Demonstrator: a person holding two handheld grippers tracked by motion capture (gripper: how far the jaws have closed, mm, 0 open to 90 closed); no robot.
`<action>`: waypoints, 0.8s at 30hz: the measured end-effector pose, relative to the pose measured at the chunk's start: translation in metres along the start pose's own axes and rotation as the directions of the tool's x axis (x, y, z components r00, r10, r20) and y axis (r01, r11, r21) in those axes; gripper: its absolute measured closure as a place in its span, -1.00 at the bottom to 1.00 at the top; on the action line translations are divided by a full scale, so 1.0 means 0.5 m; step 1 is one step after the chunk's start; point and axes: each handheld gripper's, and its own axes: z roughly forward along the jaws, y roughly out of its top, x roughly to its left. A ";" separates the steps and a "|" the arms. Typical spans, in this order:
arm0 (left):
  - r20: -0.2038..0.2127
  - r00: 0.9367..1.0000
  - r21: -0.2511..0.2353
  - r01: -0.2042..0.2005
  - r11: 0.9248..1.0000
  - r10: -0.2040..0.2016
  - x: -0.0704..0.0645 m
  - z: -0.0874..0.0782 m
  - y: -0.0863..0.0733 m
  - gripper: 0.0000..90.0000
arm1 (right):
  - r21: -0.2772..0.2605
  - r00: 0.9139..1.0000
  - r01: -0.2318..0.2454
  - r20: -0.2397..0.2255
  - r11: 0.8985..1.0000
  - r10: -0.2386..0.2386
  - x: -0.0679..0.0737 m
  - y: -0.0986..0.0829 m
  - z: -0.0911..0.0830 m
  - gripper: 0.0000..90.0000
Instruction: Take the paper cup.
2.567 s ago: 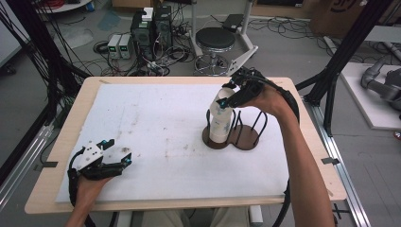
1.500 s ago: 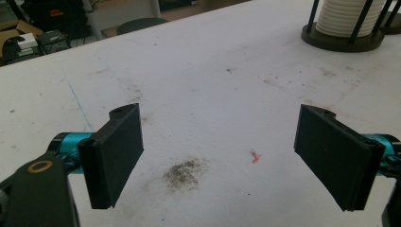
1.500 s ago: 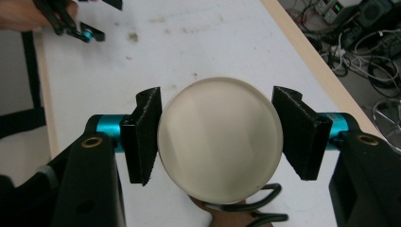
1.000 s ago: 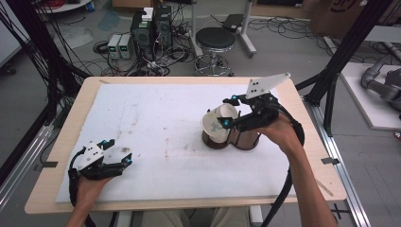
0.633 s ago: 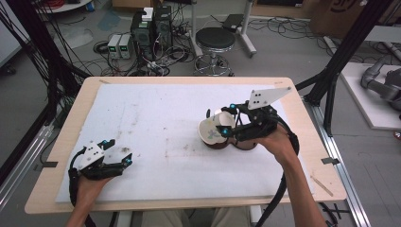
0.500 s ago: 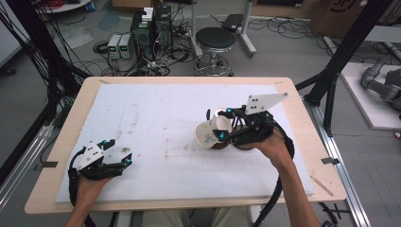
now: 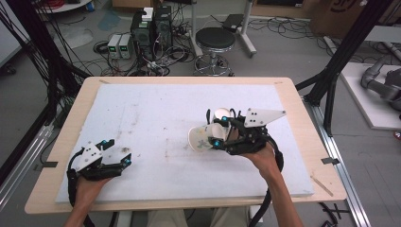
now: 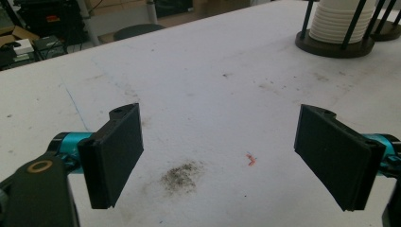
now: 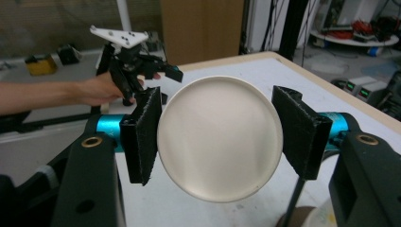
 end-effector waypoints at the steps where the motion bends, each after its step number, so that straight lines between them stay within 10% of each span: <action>1: 0.001 1.000 0.002 0.001 1.000 -0.001 0.000 0.000 0.000 -0.64 | -0.011 1.000 -0.003 0.002 1.000 0.003 0.002 -0.003 0.000 -0.16; 24: -0.004 1.000 0.016 0.005 1.000 -0.005 0.000 0.003 0.001 -0.64 | -0.053 1.000 -0.006 -0.008 0.999 0.006 0.005 -0.056 0.015 -0.17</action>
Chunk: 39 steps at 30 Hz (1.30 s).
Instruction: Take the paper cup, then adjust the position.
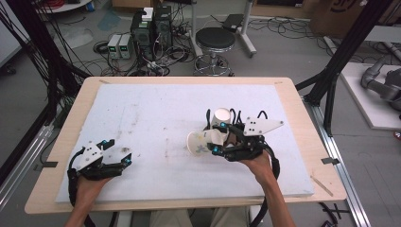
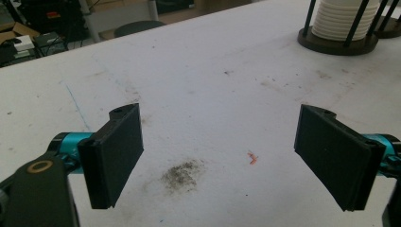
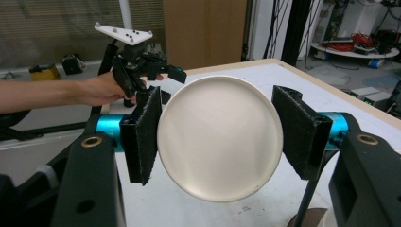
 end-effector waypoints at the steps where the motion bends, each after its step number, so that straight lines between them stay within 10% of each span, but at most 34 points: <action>1: 0.001 1.000 0.001 0.003 1.000 -0.003 0.000 0.000 0.000 -0.64 | -0.002 1.000 0.007 0.000 1.000 -0.007 -0.002 0.000 0.001 -0.16; 16: 0.004 1.000 -0.004 0.007 1.000 -0.007 0.002 -0.001 0.000 -0.64 | 0.007 1.000 0.003 0.004 1.000 -0.003 -0.004 -0.002 0.004 -0.17; 31: 0.111 0.994 0.011 0.006 1.000 -0.008 0.015 0.003 0.006 -0.65 | 0.018 1.000 -0.008 -0.001 1.000 0.008 -0.011 -0.006 0.013 -0.17; 39: 0.223 0.974 -0.014 -0.036 0.999 0.038 0.013 0.010 0.063 -0.65 | 0.016 1.000 -0.003 -0.015 1.000 0.003 -0.012 -0.006 0.015 -0.17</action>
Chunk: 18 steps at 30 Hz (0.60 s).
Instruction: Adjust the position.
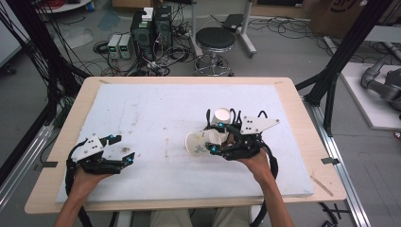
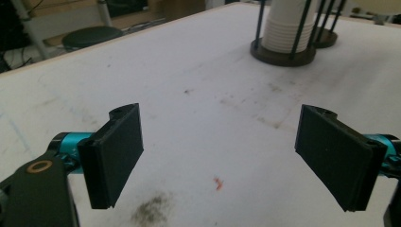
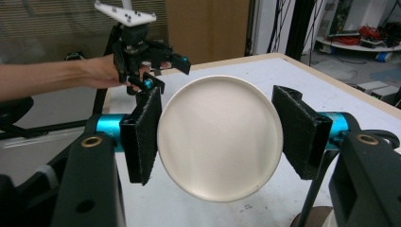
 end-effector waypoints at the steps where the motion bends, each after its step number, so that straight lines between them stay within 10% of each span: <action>1: 0.022 1.000 -0.006 -0.002 1.000 0.002 0.000 0.002 0.010 -0.65 | 0.001 1.000 -0.001 -0.001 1.000 0.001 0.000 0.000 0.000 -0.17; 8: 0.128 0.991 -0.013 -0.032 0.999 0.034 0.004 0.026 0.065 -0.65 | -0.005 1.000 -0.011 -0.015 1.000 0.011 -0.003 0.000 0.004 -0.17; 18: 0.264 0.962 -0.060 -0.054 0.997 0.068 -0.013 0.059 0.103 -0.64 | -0.002 0.999 -0.004 -0.037 1.000 0.004 -0.002 0.002 0.010 -0.17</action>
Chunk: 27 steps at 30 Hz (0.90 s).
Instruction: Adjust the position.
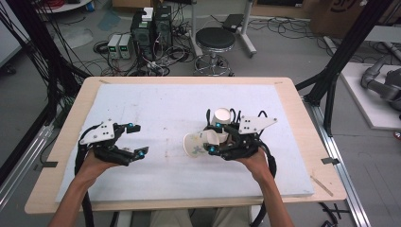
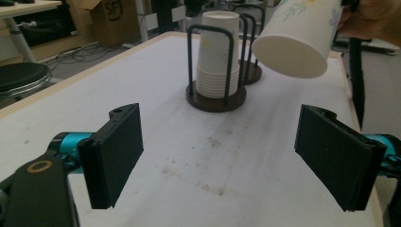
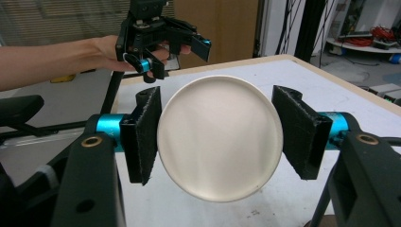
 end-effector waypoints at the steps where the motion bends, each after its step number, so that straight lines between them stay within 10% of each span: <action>1: 0.018 1.000 -0.004 0.001 1.000 -0.001 0.000 0.003 0.002 -0.64 | 0.001 1.000 0.002 -0.003 1.000 -0.002 0.000 0.001 0.001 -0.17; 14: 0.135 0.991 -0.041 -0.008 0.999 0.013 -0.017 0.059 0.041 -0.65 | 0.002 1.000 0.004 -0.030 1.000 -0.004 0.000 0.003 0.012 -0.16; 27: 0.250 0.967 -0.072 -0.027 0.997 0.044 -0.048 0.133 0.071 -0.65 | -0.005 0.999 0.017 -0.043 1.000 -0.018 0.003 0.006 0.021 -0.17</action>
